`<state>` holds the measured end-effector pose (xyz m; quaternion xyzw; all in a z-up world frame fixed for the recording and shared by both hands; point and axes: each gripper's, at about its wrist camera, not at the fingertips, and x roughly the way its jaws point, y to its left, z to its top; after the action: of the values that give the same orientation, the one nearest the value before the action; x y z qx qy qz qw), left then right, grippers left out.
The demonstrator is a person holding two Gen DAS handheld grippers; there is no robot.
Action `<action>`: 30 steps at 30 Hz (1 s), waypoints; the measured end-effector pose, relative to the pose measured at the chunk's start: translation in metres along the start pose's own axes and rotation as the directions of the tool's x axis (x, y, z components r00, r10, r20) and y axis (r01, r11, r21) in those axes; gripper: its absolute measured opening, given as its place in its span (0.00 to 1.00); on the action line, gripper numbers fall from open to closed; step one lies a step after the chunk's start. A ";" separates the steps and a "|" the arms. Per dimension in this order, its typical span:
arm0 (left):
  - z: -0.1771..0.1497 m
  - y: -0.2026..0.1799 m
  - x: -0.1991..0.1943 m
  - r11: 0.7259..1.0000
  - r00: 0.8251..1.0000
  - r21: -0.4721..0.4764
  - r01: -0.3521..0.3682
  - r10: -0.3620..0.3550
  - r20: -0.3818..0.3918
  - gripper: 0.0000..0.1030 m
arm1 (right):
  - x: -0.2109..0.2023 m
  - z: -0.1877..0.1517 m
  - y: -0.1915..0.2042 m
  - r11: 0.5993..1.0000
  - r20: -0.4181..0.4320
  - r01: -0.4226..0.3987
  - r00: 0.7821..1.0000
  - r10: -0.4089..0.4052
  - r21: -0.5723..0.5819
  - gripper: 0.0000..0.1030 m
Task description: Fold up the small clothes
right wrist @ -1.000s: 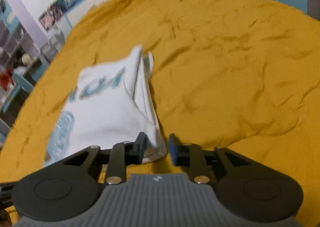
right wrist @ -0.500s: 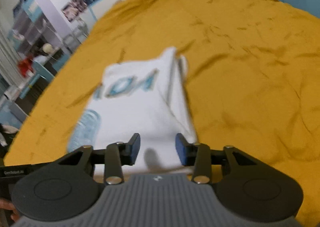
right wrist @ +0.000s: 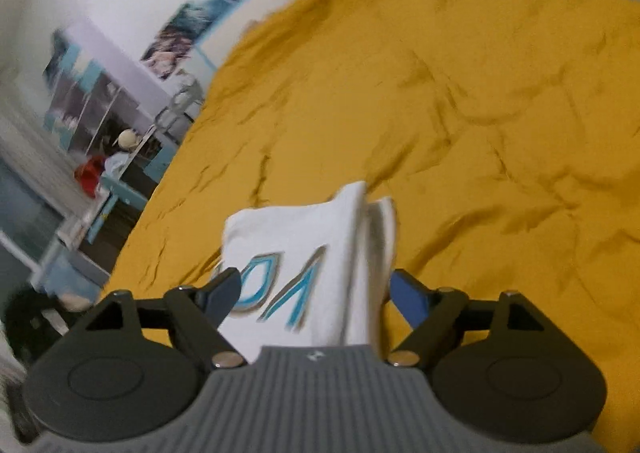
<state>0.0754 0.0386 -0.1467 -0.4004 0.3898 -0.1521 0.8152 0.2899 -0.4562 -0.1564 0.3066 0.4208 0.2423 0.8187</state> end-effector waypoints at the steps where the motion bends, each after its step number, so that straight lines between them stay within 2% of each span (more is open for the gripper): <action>1: -0.001 0.007 0.004 0.999 0.999 -0.041 0.022 -0.023 -0.024 0.43 | 0.010 0.007 -0.013 0.998 -0.014 -0.018 1.000 0.019 0.056 0.76; 3: -0.004 0.017 0.012 0.993 0.996 -0.104 0.062 -0.069 -0.061 0.44 | 0.029 0.019 -0.033 0.987 -0.062 -0.074 0.995 0.083 0.142 0.76; 5: -0.007 0.020 0.018 0.994 0.995 -0.104 0.021 -0.031 -0.097 0.44 | 0.043 0.025 -0.045 0.983 -0.069 -0.061 0.995 0.074 0.174 0.76; 7: -0.012 0.021 0.020 0.997 0.992 -0.072 -0.022 0.012 -0.127 0.45 | 0.056 0.031 -0.051 0.984 -0.090 -0.064 0.993 0.080 0.168 0.76; 10: -0.011 0.024 0.021 0.997 0.984 -0.078 0.008 -0.022 -0.178 0.54 | 0.069 0.035 -0.051 0.984 -0.112 -0.086 0.988 0.104 0.154 0.76; 17: -0.006 0.012 0.051 0.998 0.958 -0.056 0.040 -0.054 -0.281 0.56 | 0.106 0.043 -0.040 0.988 -0.156 -0.109 0.980 0.126 0.112 0.78; 20: -0.006 0.002 0.066 0.999 0.949 -0.015 0.037 -0.040 -0.313 0.61 | 0.118 0.045 -0.036 0.990 -0.165 -0.095 0.980 0.111 0.105 0.78; 23: -0.008 -0.010 0.071 0.999 0.943 0.047 0.018 -0.001 -0.332 0.66 | 0.124 0.043 -0.030 0.993 -0.167 -0.080 0.982 0.093 0.082 0.79; 30: -0.010 -0.026 0.076 0.994 0.941 0.105 0.007 0.029 -0.337 0.80 | 0.119 0.038 -0.033 0.993 -0.165 -0.088 0.981 0.101 0.085 0.78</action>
<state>0.1188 -0.0263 -0.1694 -0.3228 0.5176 -0.2341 0.7570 0.3892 -0.4122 -0.2266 0.3358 0.4828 0.2894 0.7552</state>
